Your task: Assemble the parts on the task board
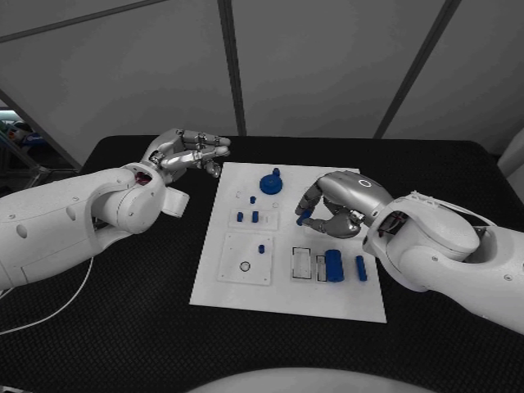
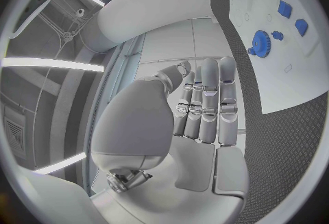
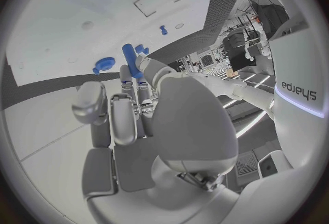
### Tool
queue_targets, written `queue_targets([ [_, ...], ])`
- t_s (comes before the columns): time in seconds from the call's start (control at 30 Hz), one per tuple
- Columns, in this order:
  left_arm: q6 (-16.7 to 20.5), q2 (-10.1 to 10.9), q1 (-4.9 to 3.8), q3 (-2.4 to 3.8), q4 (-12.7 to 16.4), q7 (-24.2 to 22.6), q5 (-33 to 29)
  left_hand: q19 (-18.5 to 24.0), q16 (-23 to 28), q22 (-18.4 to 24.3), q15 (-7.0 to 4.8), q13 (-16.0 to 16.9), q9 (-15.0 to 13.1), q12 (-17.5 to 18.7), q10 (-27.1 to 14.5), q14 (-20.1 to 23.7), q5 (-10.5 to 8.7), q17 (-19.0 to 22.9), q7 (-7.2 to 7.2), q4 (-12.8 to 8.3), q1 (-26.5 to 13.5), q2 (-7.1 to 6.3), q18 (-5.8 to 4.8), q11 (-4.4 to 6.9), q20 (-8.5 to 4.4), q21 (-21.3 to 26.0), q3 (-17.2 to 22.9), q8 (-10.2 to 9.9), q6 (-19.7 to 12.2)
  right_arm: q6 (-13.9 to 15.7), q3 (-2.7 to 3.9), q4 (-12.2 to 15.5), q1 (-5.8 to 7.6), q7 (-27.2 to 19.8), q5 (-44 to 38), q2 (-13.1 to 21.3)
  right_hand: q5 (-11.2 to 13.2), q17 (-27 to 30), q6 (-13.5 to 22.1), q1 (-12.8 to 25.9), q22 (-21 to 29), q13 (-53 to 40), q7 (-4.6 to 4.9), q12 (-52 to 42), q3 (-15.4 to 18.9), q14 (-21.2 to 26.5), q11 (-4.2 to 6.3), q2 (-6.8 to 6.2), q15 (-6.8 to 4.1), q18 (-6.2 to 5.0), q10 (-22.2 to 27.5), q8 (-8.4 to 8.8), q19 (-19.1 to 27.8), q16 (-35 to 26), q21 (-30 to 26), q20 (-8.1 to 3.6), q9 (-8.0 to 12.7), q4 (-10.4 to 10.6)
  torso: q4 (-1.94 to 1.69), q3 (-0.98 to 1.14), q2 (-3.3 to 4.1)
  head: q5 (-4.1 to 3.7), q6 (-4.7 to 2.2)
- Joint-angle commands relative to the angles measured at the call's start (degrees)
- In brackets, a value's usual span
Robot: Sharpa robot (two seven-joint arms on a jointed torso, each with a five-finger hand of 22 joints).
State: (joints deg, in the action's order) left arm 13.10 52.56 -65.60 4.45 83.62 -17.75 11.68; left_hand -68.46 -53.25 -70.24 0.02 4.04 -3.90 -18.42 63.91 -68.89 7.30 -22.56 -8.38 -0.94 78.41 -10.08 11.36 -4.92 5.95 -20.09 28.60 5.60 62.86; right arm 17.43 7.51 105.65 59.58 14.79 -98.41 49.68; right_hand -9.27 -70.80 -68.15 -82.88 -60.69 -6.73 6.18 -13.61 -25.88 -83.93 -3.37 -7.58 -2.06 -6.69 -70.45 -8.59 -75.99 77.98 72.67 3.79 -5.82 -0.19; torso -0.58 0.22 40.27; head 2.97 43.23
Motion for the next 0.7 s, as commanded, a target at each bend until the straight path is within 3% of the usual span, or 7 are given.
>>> queue_targets([
  [0.03, -0.5, -0.2, -0.06, 0.03, 0.0, -0.6, -0.2, 0.0, 0.2, 0.1, 0.25, 0.0, 0.0, -0.3, -0.1, 0.0, -0.11, 0.1, -0.30, -0.2, 0.1, 0.41, -0.95, 0.12, 0.03, 0.4, -0.1, 0.1, 0.1, 3.0, 0.03, 0.8, 0.08, -2.3, 2.8, -1.3, -0.3, 0.0, 0.1, -1.2, 0.0, -0.6, 0.41, 0.1, 0.0, -2.5, 1.12, 0.81, -0.15, 0.76, -1.5, 0.39, -0.4, 0.4, 0.2, -0.02, -0.1, -0.3, -0.08, 0.00, 0.07, 0.41, 0.06],
  [0.17, -0.6, -0.6, -0.06, 0.03, -0.1, -0.6, -0.2, 0.0, 0.2, 0.1, 0.25, 0.0, 0.0, -0.3, -0.1, 0.0, -0.11, 0.1, -0.30, -0.2, 0.1, 0.41, -0.95, 0.12, 0.03, 0.4, -0.1, 0.1, 0.1, 2.7, 0.04, 0.3, 0.06, -3.4, 4.1, -4.2, -0.4, 0.0, 0.2, -1.1, 0.0, -0.6, 0.47, 0.1, -0.1, -2.5, 1.08, 0.83, -0.13, 0.76, -1.5, 0.43, -0.4, 0.4, 0.2, -0.01, -0.1, -0.4, -0.10, -0.01, 0.07, 1.07, 0.08],
  [0.3, -0.6, -0.9, -0.07, 0.03, -0.2, -0.5, -0.2, 0.0, 0.3, 0.1, 0.25, 0.0, 0.0, -0.3, -0.1, 0.0, -0.11, 0.1, -0.31, -0.2, 0.0, 0.45, -0.95, 0.12, 0.03, 0.4, -0.1, 0.1, 0.1, 2.2, -0.01, -0.9, -0.04, -4.2, 4.8, -6.9, -0.4, 0.0, 0.3, -1.1, 0.0, -0.6, 0.49, 0.2, -0.1, -2.5, 1.06, 0.84, -0.11, 0.76, -1.4, 0.45, -0.4, 0.4, 0.2, 0.00, -0.1, -0.4, -0.39, -0.07, 0.07, 1.58, 0.28],
  [0.4, -0.7, -1.2, -0.07, 0.04, -0.3, -0.5, -0.2, 0.0, 0.3, 0.1, 0.25, 0.0, 0.0, -0.3, -0.1, 0.0, -0.11, 0.1, -0.31, -0.2, 0.0, 0.46, -0.95, 0.12, 0.03, 0.4, -0.2, 0.1, 0.1, 1.8, -0.32, -2.0, -0.22, -4.8, 5.1, -9.0, -0.4, 0.0, 0.3, -1.2, 0.0, -0.6, 0.51, 0.2, -0.1, -2.5, 1.04, 0.85, -0.10, 0.75, -1.4, 0.47, -0.4, 0.4, 0.2, 0.01, -0.1, -0.5, -0.35, -0.03, 0.08, 2.17, 0.41],
  [0.63, -0.8, -1.8, -0.07, 0.04, -0.6, -0.4, -0.2, 0.0, 0.3, 0.1, 0.25, 0.0, 0.0, -0.3, -0.1, 0.0, -0.11, 0.1, -0.31, -0.2, 0.0, 0.46, -0.95, 0.12, 0.03, 0.4, -0.2, 0.1, 0.1, -0.1, -3.41, -4.9, -0.55, -6.0, 5.3, -12.8, -0.4, 0.0, 0.4, -0.9, 0.1, -0.8, 0.61, 0.3, -0.1, -2.5, 0.95, 0.82, -0.02, 0.73, -1.3, 0.51, -0.3, 0.4, 0.1, 0.06, -0.1, -0.5, -0.24, 0.01, 0.08, 2.83, 0.72],
  [0.7, -0.9, -1.9, -0.07, 0.03, -0.7, -0.3, -0.2, 0.0, 0.3, 0.1, 0.25, 0.0, 0.0, -0.3, -0.1, 0.0, -0.11, 0.1, -0.31, -0.2, 0.0, 0.46, -0.95, 0.12, 0.03, 0.4, -0.2, 0.1, 0.1, -0.6, -3.96, -5.6, -0.60, -6.2, 5.3, -13.4, -0.4, 0.0, 0.4, -0.9, 0.1, -0.8, 0.61, 0.3, -0.1, -2.5, 0.95, 0.82, -0.02, 0.73, -1.3, 0.51, -0.3, 0.4, 0.1, 0.06, -0.1, -0.5, -0.19, 0.03, 0.08, 2.91, 0.71],
])
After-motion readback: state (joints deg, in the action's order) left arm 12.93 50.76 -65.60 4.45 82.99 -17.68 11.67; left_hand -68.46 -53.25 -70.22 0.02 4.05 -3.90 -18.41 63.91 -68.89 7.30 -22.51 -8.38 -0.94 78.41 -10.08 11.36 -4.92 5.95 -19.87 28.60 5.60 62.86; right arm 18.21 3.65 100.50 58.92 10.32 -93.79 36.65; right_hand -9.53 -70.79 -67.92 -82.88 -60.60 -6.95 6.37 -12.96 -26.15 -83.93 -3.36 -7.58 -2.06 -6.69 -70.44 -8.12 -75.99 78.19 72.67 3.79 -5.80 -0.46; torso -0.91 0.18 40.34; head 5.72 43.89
